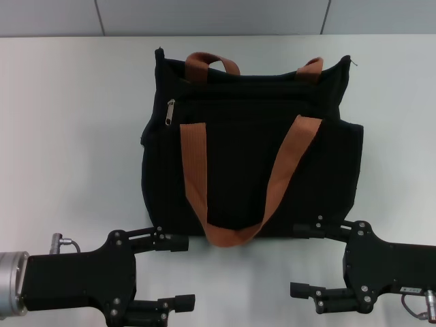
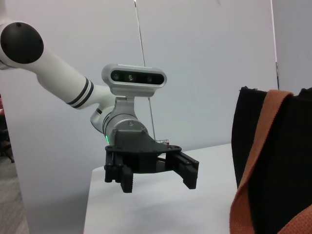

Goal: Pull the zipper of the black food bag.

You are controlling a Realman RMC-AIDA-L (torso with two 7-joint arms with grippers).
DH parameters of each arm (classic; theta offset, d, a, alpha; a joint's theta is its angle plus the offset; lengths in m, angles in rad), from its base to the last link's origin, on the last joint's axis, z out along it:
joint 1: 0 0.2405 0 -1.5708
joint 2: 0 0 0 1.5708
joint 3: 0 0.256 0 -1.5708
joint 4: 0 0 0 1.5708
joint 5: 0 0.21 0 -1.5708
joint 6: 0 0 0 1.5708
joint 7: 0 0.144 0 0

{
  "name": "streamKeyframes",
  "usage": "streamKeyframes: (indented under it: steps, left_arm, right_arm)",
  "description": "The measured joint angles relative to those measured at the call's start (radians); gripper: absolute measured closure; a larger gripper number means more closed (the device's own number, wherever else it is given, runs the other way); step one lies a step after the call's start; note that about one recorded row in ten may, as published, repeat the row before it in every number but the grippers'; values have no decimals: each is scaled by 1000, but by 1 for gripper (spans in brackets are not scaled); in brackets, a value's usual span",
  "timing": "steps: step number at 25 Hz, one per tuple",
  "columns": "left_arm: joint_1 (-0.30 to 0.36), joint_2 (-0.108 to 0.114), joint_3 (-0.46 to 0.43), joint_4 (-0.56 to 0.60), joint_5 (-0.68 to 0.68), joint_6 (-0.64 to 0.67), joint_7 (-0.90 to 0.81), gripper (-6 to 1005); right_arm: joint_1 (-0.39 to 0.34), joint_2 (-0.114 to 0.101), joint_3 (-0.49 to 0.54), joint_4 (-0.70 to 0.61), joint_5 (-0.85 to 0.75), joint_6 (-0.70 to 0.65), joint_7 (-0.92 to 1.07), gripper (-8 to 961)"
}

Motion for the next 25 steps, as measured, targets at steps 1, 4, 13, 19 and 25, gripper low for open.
streamKeyframes:
  steps: [1, 4, 13, 19, 25]
  left_arm:
    - [0, 0, 0, 0, 0, 0, 0, 201]
    - [0, 0, 0, 0, 2, 0, 0, 208]
    - [3, 0, 0, 0, 4, 3, 0, 231]
    - [2, 0, -5, 0, -3, 29, -1, 247]
    - [-23, 2, -27, 0, -107, 116, -3, 262]
  right_arm:
    - [0, 0, 0, 0, 0, 0, 0, 123]
    - [0, 0, 0, 0, 0, -1, 0, 122]
    - [0, 0, 0, 3, 0, 0, 0, 122]
    - [-5, 0, 1, 2, 2, -4, 0, 122]
    - [-7, 0, 8, -2, 5, -7, 6, 122]
